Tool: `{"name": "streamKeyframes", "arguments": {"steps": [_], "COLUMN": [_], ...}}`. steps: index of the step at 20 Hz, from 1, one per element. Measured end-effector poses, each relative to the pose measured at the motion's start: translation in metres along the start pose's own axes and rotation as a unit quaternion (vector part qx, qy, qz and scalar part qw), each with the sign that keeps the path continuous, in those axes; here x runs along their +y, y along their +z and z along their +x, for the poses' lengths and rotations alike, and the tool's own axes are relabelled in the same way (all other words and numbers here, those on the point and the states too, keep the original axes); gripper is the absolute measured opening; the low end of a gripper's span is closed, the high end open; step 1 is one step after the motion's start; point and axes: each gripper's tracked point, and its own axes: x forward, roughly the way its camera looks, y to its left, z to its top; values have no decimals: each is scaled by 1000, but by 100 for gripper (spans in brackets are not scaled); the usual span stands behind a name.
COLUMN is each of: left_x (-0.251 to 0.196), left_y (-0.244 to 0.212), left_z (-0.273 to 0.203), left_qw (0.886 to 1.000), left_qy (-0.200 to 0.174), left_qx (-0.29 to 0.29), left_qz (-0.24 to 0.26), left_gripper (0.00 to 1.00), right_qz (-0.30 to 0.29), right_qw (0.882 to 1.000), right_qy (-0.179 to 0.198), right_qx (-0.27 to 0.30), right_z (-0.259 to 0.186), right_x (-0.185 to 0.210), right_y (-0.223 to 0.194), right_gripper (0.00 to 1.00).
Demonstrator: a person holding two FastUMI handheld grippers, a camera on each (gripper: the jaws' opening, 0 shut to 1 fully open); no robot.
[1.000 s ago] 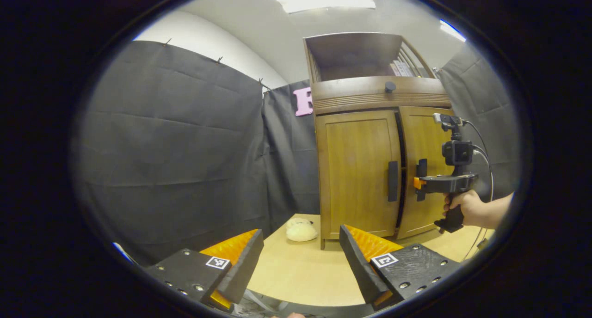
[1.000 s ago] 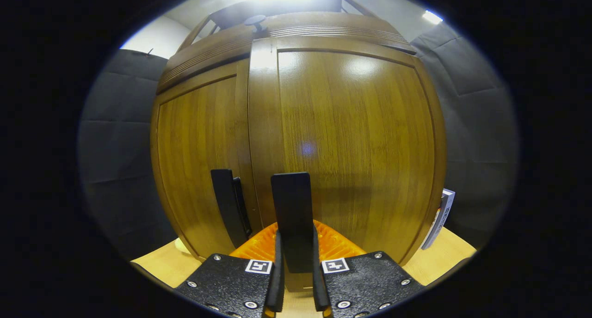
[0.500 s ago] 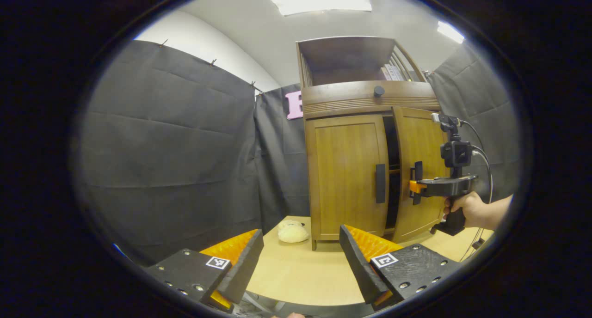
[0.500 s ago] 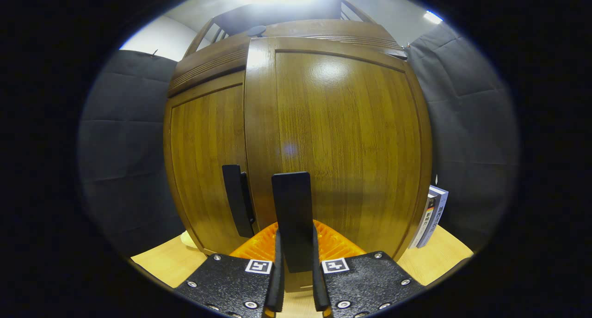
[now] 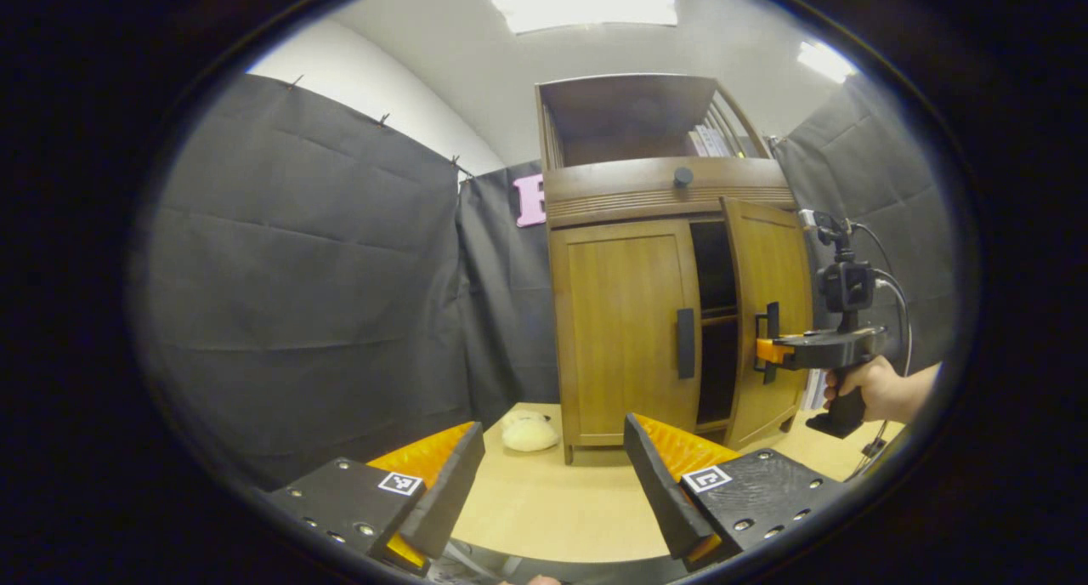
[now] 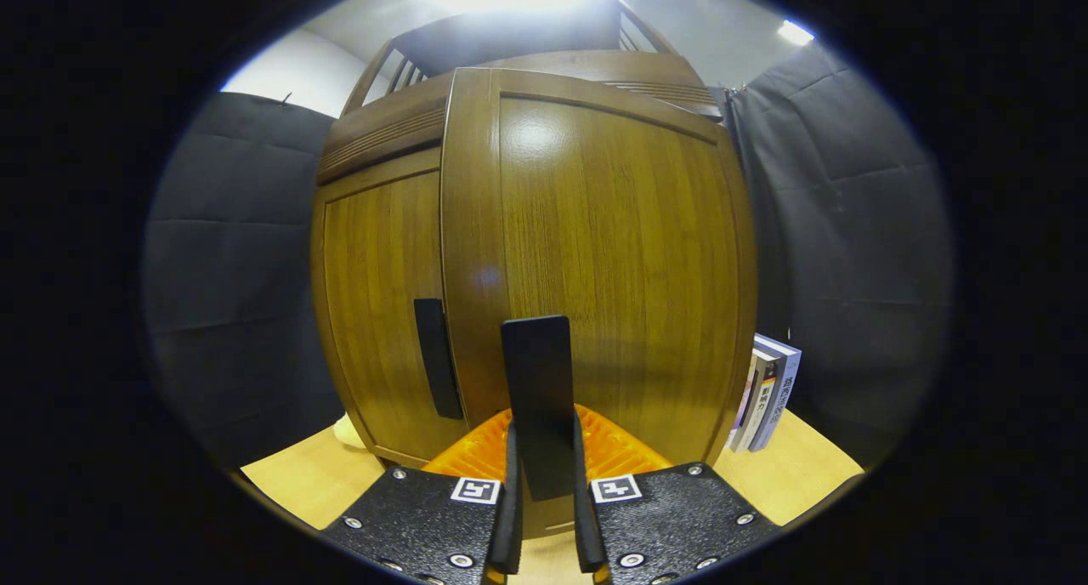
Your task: Open the right door of the double-door shoe cabinet with the right hand, and open the left door with the left hand.
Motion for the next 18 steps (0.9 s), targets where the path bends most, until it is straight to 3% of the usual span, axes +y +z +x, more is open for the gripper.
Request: {"name": "streamKeyframes", "arguments": {"steps": [18], "left_x": [-16], "left_y": [8], "left_z": [6], "left_qw": [997], "left_qy": [-76], "left_qx": [-14], "left_qz": [-1], "left_gripper": [100], "right_qz": [0], "right_qw": [1000], "right_qy": [-28], "right_qx": [6], "right_z": [-80], "right_x": [-62], "right_y": [1], "right_gripper": [24]}}
